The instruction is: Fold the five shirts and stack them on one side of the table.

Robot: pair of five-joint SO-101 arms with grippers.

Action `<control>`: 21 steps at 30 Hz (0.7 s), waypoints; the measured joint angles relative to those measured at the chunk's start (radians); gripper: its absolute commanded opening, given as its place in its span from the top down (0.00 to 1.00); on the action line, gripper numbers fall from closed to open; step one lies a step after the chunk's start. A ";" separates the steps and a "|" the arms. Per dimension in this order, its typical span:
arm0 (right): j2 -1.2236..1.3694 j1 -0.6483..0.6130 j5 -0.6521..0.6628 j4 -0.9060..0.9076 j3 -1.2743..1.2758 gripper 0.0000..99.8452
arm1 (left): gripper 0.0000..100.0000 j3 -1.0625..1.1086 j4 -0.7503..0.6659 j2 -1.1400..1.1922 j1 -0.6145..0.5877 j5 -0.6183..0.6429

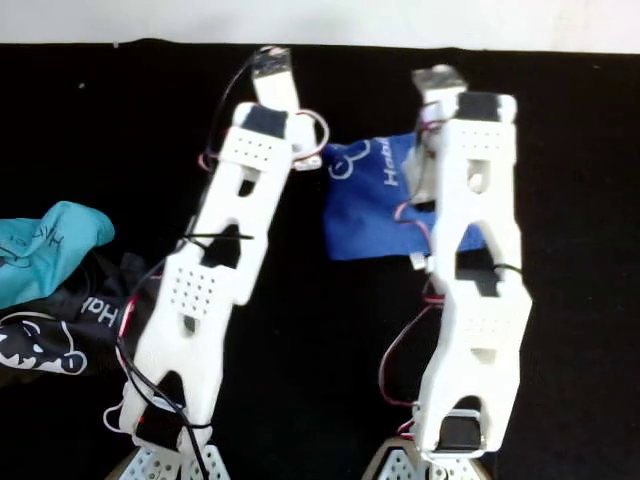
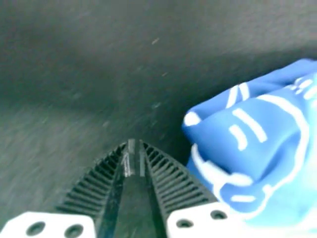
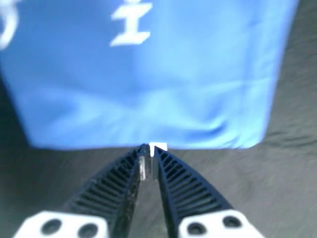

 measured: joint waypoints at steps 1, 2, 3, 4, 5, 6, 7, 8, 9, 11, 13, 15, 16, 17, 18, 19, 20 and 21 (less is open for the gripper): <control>-0.028 -0.017 0.000 -0.012 0.054 0.97 | 0.96 -0.037 -0.008 0.031 0.008 0.000; -0.052 -0.026 0.000 -0.041 0.112 0.97 | 0.96 -0.072 -0.017 0.061 0.014 0.000; -0.077 -0.032 0.000 -0.074 0.169 0.97 | 0.95 -0.106 -0.026 0.089 0.021 0.000; -0.100 -0.034 0.000 -0.107 0.221 0.97 | 0.93 -0.138 -0.032 0.117 0.028 0.000; -0.120 -0.035 0.000 -0.143 0.276 0.97 | 0.91 -0.169 -0.037 0.141 0.031 0.000; -0.135 -0.040 0.000 -0.173 0.325 0.97 | 0.89 -0.198 -0.040 0.164 0.034 0.000; -0.149 -0.044 0.000 -0.201 0.376 0.97 | 0.89 -0.222 -0.040 0.181 0.034 0.000; -0.158 -0.052 0.000 -0.229 0.423 0.97 | 0.89 -0.249 -0.041 0.196 0.032 0.000; -0.167 -0.058 0.000 -0.258 0.468 0.97 | 0.90 -0.270 -0.041 0.210 0.031 0.000; -0.172 -0.075 0.000 -0.322 0.542 0.97 | 0.94 -0.304 -0.041 0.229 0.031 0.000; -0.172 -0.092 0.000 -0.390 0.598 0.97 | 0.99 -0.327 -0.041 0.241 0.032 0.000; -0.172 -0.100 0.000 -0.462 0.640 0.97 | 0.99 -0.334 -0.058 0.253 0.034 0.000; -0.172 -0.101 0.000 -0.500 0.661 0.97 | 0.99 -0.334 -0.071 0.258 0.034 0.002; -0.172 -0.101 0.000 -0.535 0.684 0.97 | 0.99 -0.334 -0.081 0.264 0.034 0.002; -0.172 -0.101 0.000 -0.563 0.710 0.97 | 0.99 -0.334 -0.091 0.270 0.031 0.002; -0.172 -0.101 0.000 -0.583 0.727 0.97 | 0.99 -0.334 -0.101 0.275 0.031 0.002; -0.176 -0.101 -0.002 -0.594 0.743 0.97 | 0.99 -0.334 -0.110 0.279 0.031 0.002; -0.184 -0.101 -0.002 -0.600 0.753 0.97 | 0.99 -0.334 -0.117 0.284 0.029 0.002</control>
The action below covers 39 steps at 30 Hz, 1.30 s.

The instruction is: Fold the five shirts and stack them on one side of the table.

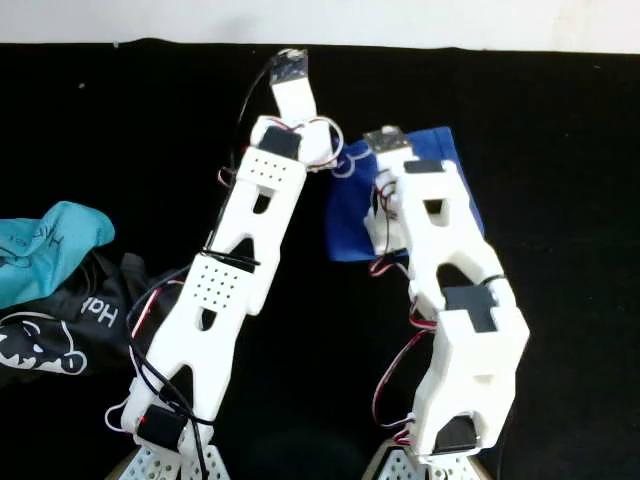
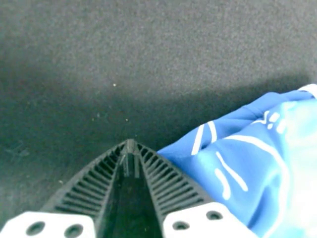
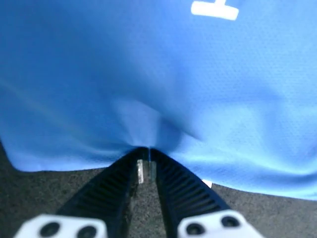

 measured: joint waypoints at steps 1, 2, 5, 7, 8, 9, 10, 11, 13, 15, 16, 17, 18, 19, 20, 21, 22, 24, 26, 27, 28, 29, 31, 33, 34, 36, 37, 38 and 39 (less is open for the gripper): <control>-0.005 0.008 0.000 -0.008 0.009 0.97 | 0.99 0.000 -0.005 0.002 -0.002 0.000; -0.006 0.018 0.000 -0.011 0.018 0.97 | 0.99 0.000 -0.005 0.002 -0.006 0.000; -0.006 0.052 0.000 -0.009 0.025 0.97 | 0.99 0.000 -0.009 0.002 -0.034 0.002; -0.009 0.074 0.015 0.002 0.025 0.97 | 0.99 0.000 -0.009 0.002 -0.061 0.002; -0.009 0.083 0.028 0.011 0.025 0.97 | 0.99 0.000 -0.009 0.002 -0.077 0.002; -0.009 0.087 0.035 0.018 0.025 0.97 | 0.99 0.000 -0.009 0.002 -0.089 0.002; -0.009 0.091 0.041 0.028 0.025 0.97 | 0.99 0.000 -0.009 0.002 -0.103 0.002; -0.009 0.091 0.043 0.038 0.025 0.97 | 0.99 0.000 -0.009 0.002 -0.117 0.002; -0.009 0.091 0.043 0.075 0.003 0.97 | 0.99 -0.008 0.018 0.002 -0.138 0.002; -0.009 0.086 0.044 0.129 -0.040 0.97 | 0.99 -0.041 0.081 0.002 -0.147 0.000; -0.008 0.078 0.044 0.160 -0.074 0.97 | 0.99 -0.064 0.126 0.002 -0.149 0.000; -0.008 0.068 0.044 0.193 -0.110 0.97 | 0.99 -0.095 0.180 0.002 -0.149 0.000; -0.008 0.055 0.044 0.232 -0.153 0.97 | 0.99 -0.130 0.236 0.002 -0.147 0.000; -0.008 0.044 0.044 0.267 -0.204 0.95 | 0.99 -0.155 0.298 0.002 -0.146 0.000; -0.008 0.037 0.044 0.301 -0.256 0.93 | 0.99 -0.164 0.354 -0.002 -0.144 0.000; -0.008 0.032 0.044 0.333 -0.313 0.91 | 0.99 -0.167 0.410 -0.005 -0.144 0.000; -0.008 0.031 0.044 0.350 -0.371 0.90 | 0.99 -0.169 0.463 -0.009 -0.146 0.000; -0.008 0.029 0.044 0.364 -0.493 0.90 | 0.99 -0.169 0.565 -0.014 -0.146 0.000; -0.002 0.028 0.044 0.362 -0.605 0.90 | 0.99 -0.169 0.617 -0.029 -0.146 0.006; 0.014 0.028 0.044 0.362 -0.660 0.90 | 0.99 -0.169 0.624 -0.037 -0.146 0.015; 0.035 0.025 0.044 0.362 -0.706 0.90 | 0.99 -0.169 0.634 -0.052 -0.146 0.023; 0.064 0.021 0.044 0.362 -0.747 0.90 | 0.99 -0.169 0.638 -0.068 -0.146 0.026; 0.130 0.020 0.044 0.365 -0.832 0.90 | 0.99 -0.170 0.646 -0.101 -0.140 0.032; 0.192 0.018 0.044 0.377 -0.916 0.90 | 0.99 -0.170 0.646 -0.140 -0.123 0.034; 0.219 0.015 0.044 0.382 -0.961 0.90 | 0.99 -0.170 0.647 -0.158 -0.112 0.034; 0.272 0.005 0.044 0.394 -1.043 0.90 | 0.99 -0.155 0.649 -0.206 -0.101 0.034; 0.293 -0.002 0.044 0.400 -1.082 0.90 | 0.99 -0.130 0.649 -0.236 -0.100 0.034; 0.308 -0.009 0.044 0.407 -1.115 0.90 | 0.99 -0.098 0.649 -0.273 -0.103 0.034; 0.319 -0.018 0.044 0.408 -1.142 0.90 | 0.99 -0.058 0.649 -0.315 -0.110 0.034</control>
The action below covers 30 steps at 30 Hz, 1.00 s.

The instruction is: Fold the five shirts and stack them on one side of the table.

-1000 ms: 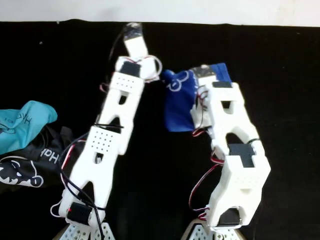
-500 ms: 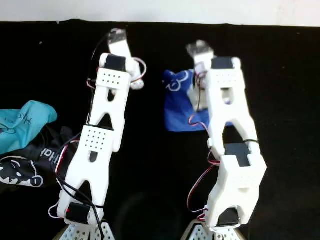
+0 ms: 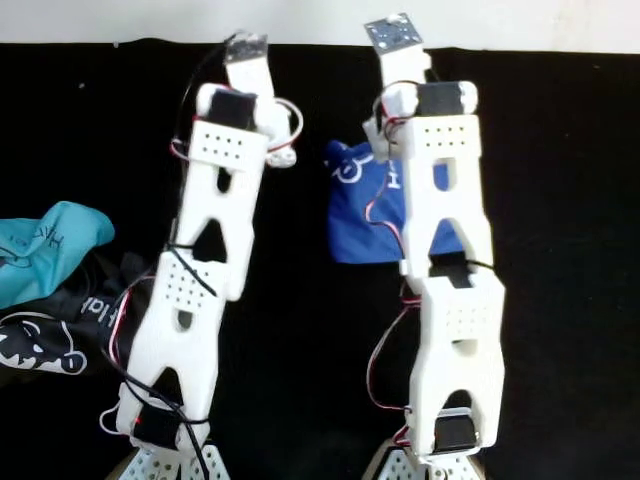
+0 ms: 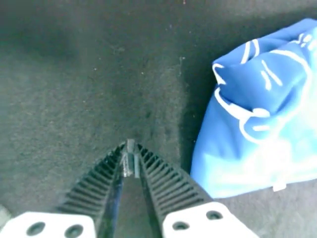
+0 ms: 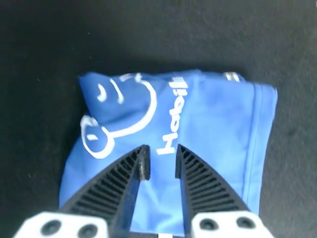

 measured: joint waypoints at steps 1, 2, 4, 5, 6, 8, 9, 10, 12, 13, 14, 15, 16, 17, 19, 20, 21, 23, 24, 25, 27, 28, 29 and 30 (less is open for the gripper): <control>0.009 -0.011 0.000 0.003 -0.018 0.89 | 0.99 0.052 0.000 -0.046 -0.011 0.000; 0.015 -0.025 0.000 0.003 -0.031 0.88 | 0.99 0.107 0.000 -0.095 -0.023 0.000; 0.025 -0.054 0.000 0.003 -0.043 0.85 | 0.99 0.230 0.000 -0.206 -0.052 0.000; 0.029 -0.068 0.000 0.003 -0.043 0.85 | 0.99 0.290 0.000 -0.264 -0.066 -0.009; 0.037 -0.081 0.000 0.000 -0.043 0.85 | 0.99 0.351 0.000 -0.325 -0.080 -0.020; 0.054 -0.109 -0.011 -0.023 -0.043 0.85 | 0.99 0.462 0.000 -0.440 -0.101 -0.037; 0.064 -0.121 -0.015 -0.037 -0.043 0.85 | 0.99 0.512 0.000 -0.494 -0.114 -0.044; 0.077 -0.130 -0.018 -0.052 -0.043 0.85 | 0.99 0.559 0.000 -0.543 -0.126 -0.051; 0.101 -0.141 -0.018 -0.072 -0.043 0.85 | 0.99 0.634 0.000 -0.621 -0.160 -0.057; 0.117 -0.147 -0.018 -0.080 -0.043 0.85 | 0.99 0.666 0.000 -0.652 -0.180 -0.057; 0.132 -0.153 -0.018 -0.084 -0.043 0.85 | 0.99 0.695 0.000 -0.678 -0.201 -0.057; 0.147 -0.160 -0.018 -0.089 -0.043 0.85 | 0.99 0.721 0.000 -0.698 -0.221 -0.057; 0.163 -0.166 -0.018 -0.094 -0.043 0.85 | 0.99 0.744 0.000 -0.717 -0.236 -0.057; 0.175 -0.169 -0.018 -0.101 -0.043 0.85 | 0.99 0.764 0.000 -0.733 -0.250 -0.057; 0.203 -0.170 -0.018 -0.118 -0.043 0.85 | 0.99 0.804 0.000 -0.760 -0.265 -0.057; 0.215 -0.169 -0.018 -0.123 -0.043 0.85 | 0.99 0.825 0.000 -0.772 -0.269 -0.057; 0.227 -0.167 -0.018 -0.129 -0.043 0.85 | 0.99 0.842 0.000 -0.784 -0.270 -0.057; 0.247 -0.167 -0.018 -0.137 -0.043 0.85 | 0.99 0.872 0.000 -0.810 -0.270 -0.057; 0.255 -0.167 -0.018 -0.138 -0.043 0.86 | 0.99 0.882 0.000 -0.822 -0.270 -0.057; 0.261 -0.167 -0.018 -0.138 -0.043 0.88 | 0.99 0.885 0.000 -0.832 -0.270 -0.057; 0.272 -0.167 -0.018 -0.138 -0.049 0.97 | 0.99 0.890 0.000 -0.841 -0.270 -0.057; 0.272 -0.167 -0.018 -0.146 -0.049 0.99 | 0.99 0.891 0.000 -0.841 -0.270 -0.057; 0.272 -0.161 -0.018 -0.158 -0.049 1.00 | 0.99 0.891 0.000 -0.841 -0.270 -0.057; 0.272 -0.153 -0.017 -0.176 -0.049 0.99 | 0.99 0.891 0.000 -0.841 -0.270 -0.057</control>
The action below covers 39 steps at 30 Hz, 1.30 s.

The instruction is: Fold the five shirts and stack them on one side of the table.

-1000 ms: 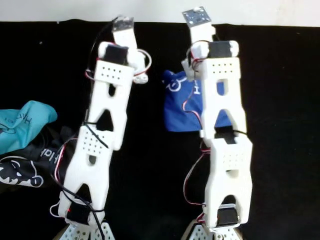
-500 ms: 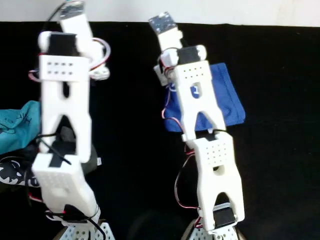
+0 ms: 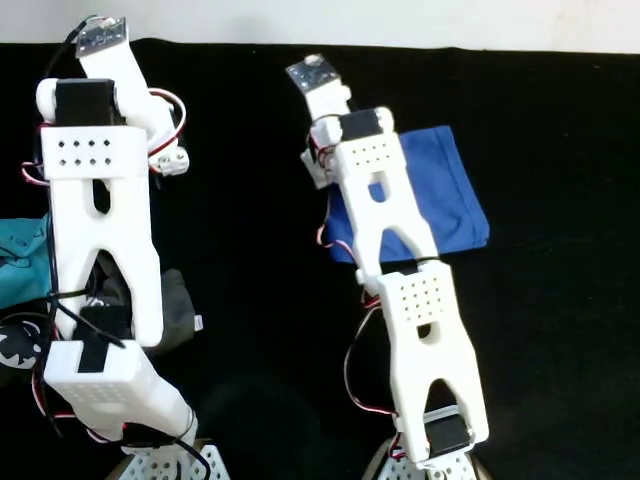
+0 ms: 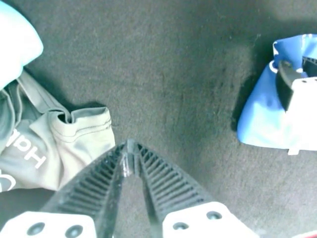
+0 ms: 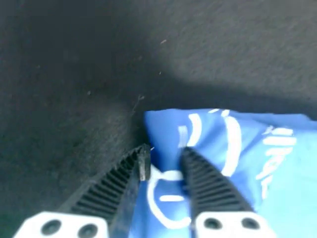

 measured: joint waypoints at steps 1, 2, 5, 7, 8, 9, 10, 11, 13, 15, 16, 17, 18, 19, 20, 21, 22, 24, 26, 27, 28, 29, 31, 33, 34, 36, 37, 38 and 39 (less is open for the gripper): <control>0.002 0.011 0.020 -0.017 0.000 0.99 | 0.99 0.000 0.000 0.000 0.000 0.000; 0.002 0.018 0.040 -0.035 0.000 0.99 | 0.99 0.000 0.000 0.000 0.000 0.000; 0.002 0.041 0.052 -0.101 0.000 0.99 | 0.99 0.026 0.000 -0.003 -0.002 0.000; 0.002 0.063 0.055 -0.149 0.000 0.99 | 0.99 0.048 0.000 -0.005 -0.002 0.000; 0.002 0.074 0.058 -0.169 0.000 0.99 | 0.99 0.060 0.000 -0.005 -0.002 0.000; 0.002 0.080 0.058 -0.178 -0.002 0.99 | 0.99 0.072 0.000 -0.005 -0.002 0.000; 0.002 0.084 0.058 -0.181 -0.003 0.99 | 0.99 0.084 0.000 -0.005 -0.002 0.000; 0.002 0.084 0.058 -0.183 -0.003 0.98 | 0.99 0.097 0.000 -0.005 -0.002 0.000; 0.002 0.084 0.058 -0.175 -0.003 0.93 | 0.99 0.126 -0.017 -0.005 -0.002 0.000; 0.002 0.084 0.058 -0.144 -0.003 0.87 | 0.99 0.163 -0.048 -0.005 0.000 0.000; 0.002 0.081 0.058 -0.121 -0.009 0.85 | 0.99 0.189 -0.066 -0.005 0.008 0.002; 0.002 0.077 0.058 -0.098 -0.021 0.85 | 0.99 0.222 -0.087 -0.005 0.020 0.000; 0.003 0.074 0.058 -0.075 -0.041 0.85 | 0.99 0.267 -0.121 -0.005 0.040 0.002; 0.003 0.069 0.044 -0.055 -0.063 0.85 | 0.99 0.318 -0.158 -0.005 0.064 0.002; 0.002 0.069 0.021 -0.044 -0.091 0.85 | 0.99 0.377 -0.201 -0.005 0.092 0.005; 0.002 0.071 -0.009 -0.040 -0.118 0.85 | 0.99 0.436 -0.249 -0.005 0.123 0.015; 0.002 0.075 -0.040 -0.040 -0.146 0.85 | 0.99 0.496 -0.296 -0.005 0.153 0.029; 0.002 0.091 -0.100 -0.057 -0.189 0.85 | 0.99 0.609 -0.410 -0.005 0.215 0.054; 0.000 0.106 -0.133 -0.095 -0.195 0.85 | 0.99 0.718 -0.545 -0.005 0.281 0.063; 0.008 0.112 -0.141 -0.120 -0.195 0.85 | 0.99 0.760 -0.612 -0.005 0.313 0.063; 0.023 0.115 -0.144 -0.143 -0.195 0.85 | 0.99 0.792 -0.681 -0.005 0.345 0.063; 0.038 0.117 -0.147 -0.157 -0.195 0.85 | 0.99 0.819 -0.749 -0.005 0.376 0.063; 0.072 0.117 -0.150 -0.173 -0.193 0.85 | 0.99 0.859 -0.861 -0.005 0.425 0.063; 0.097 0.117 -0.150 -0.181 -0.193 0.85 | 0.99 0.878 -0.936 -0.005 0.465 0.063; 0.104 0.117 -0.150 -0.184 -0.193 0.85 | 0.99 0.881 -0.964 -0.005 0.480 0.063; 0.126 0.117 -0.150 -0.192 -0.193 0.85 | 0.99 0.885 -1.002 -0.005 0.508 0.063; 0.135 0.114 -0.150 -0.195 -0.193 0.85 | 0.99 0.895 -1.019 -0.005 0.522 0.063; 0.149 0.114 -0.150 -0.203 -0.193 0.85 | 0.99 0.908 -1.040 -0.005 0.535 0.063; 0.164 0.112 -0.150 -0.213 -0.193 0.85 | 0.99 0.922 -1.065 0.002 0.549 0.063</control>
